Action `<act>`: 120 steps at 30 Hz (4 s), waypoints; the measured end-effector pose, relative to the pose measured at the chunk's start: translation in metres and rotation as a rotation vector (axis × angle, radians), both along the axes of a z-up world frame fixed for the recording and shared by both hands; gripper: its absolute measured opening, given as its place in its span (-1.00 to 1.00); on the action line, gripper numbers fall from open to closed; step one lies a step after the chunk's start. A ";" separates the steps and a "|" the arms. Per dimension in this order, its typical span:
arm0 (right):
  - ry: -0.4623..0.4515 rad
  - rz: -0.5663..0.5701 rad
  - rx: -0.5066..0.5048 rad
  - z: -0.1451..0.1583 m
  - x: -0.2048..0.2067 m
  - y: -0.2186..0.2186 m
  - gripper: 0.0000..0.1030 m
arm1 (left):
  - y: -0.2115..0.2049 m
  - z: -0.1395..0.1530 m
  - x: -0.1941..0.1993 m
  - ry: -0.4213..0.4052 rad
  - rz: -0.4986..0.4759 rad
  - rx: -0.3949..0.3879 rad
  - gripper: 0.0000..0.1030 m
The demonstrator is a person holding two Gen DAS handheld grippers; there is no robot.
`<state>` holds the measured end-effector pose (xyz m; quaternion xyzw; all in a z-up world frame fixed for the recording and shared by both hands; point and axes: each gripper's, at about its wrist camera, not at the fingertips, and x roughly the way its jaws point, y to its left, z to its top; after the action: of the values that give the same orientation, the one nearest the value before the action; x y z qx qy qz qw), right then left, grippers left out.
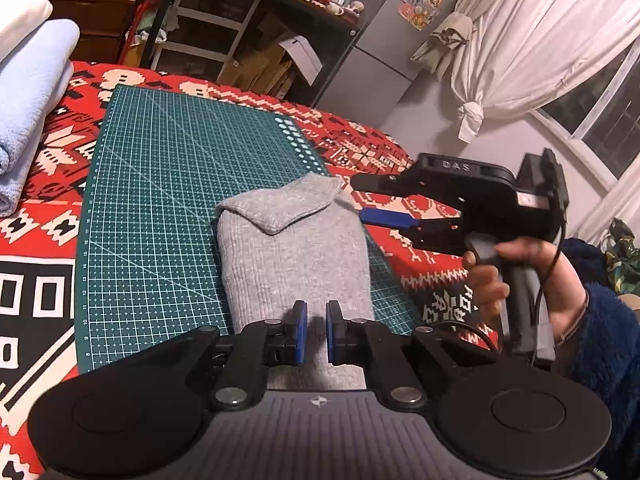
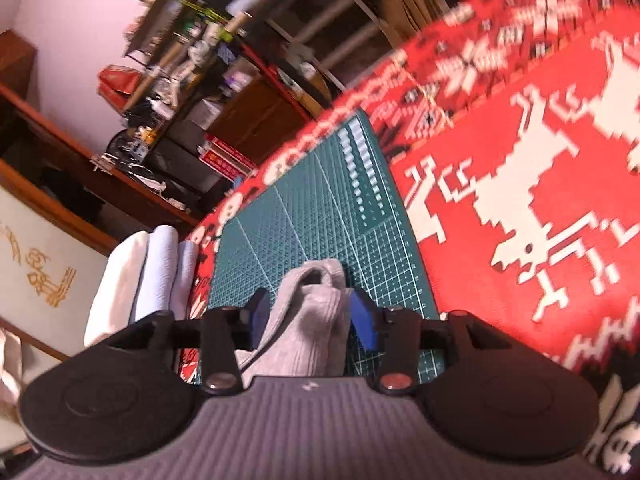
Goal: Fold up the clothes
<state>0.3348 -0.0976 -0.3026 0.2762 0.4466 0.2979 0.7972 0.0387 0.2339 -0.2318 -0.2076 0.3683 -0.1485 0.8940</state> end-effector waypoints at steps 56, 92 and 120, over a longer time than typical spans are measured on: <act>-0.168 0.104 -0.073 -0.016 -0.079 0.021 -1.00 | -0.016 -0.012 0.010 0.038 -0.010 0.018 -0.93; -0.346 0.297 -0.312 0.015 -0.175 0.056 -0.93 | -0.010 0.004 -0.036 0.020 0.054 0.130 -0.90; -0.228 0.116 -0.234 0.021 -0.153 0.018 -0.41 | 0.029 0.002 -0.018 0.079 0.165 -0.021 -0.52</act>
<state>0.1821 -0.0798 -0.2815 0.1196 0.4002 0.3187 0.8509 0.0203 0.2624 -0.2297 -0.2520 0.3834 -0.0699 0.8858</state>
